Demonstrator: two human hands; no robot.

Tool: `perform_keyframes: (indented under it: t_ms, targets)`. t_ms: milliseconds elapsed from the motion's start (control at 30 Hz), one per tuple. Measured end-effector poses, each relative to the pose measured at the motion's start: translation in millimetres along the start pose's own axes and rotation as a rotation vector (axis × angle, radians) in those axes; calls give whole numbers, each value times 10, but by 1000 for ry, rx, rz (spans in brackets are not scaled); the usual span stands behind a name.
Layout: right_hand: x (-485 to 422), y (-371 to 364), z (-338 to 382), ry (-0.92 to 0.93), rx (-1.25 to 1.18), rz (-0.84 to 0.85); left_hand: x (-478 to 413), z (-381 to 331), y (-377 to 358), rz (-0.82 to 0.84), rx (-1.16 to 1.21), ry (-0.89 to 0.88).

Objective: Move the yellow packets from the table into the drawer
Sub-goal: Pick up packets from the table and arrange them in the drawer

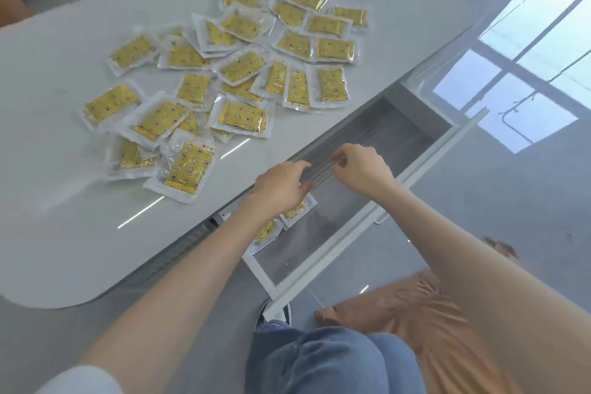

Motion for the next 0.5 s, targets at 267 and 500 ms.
perform_keyframes:
  t_ms: [267,500]
  targets:
    - [690,1638,833,-72,-92,30,641,-483,1814,-7,49,73]
    - [1555,2851,1799,-48,-143,70,1558,-710,3531,-107,121,146]
Point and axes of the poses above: each hand's wrist, its own x-axis away from the middle knuckle, its own y-axis out of the back of the hand, z = x × y, the point moved 4 cm from there along -x, towards the middle knuckle, and after that the axes turned 15 degrees about -z, right-handed, at the moved point
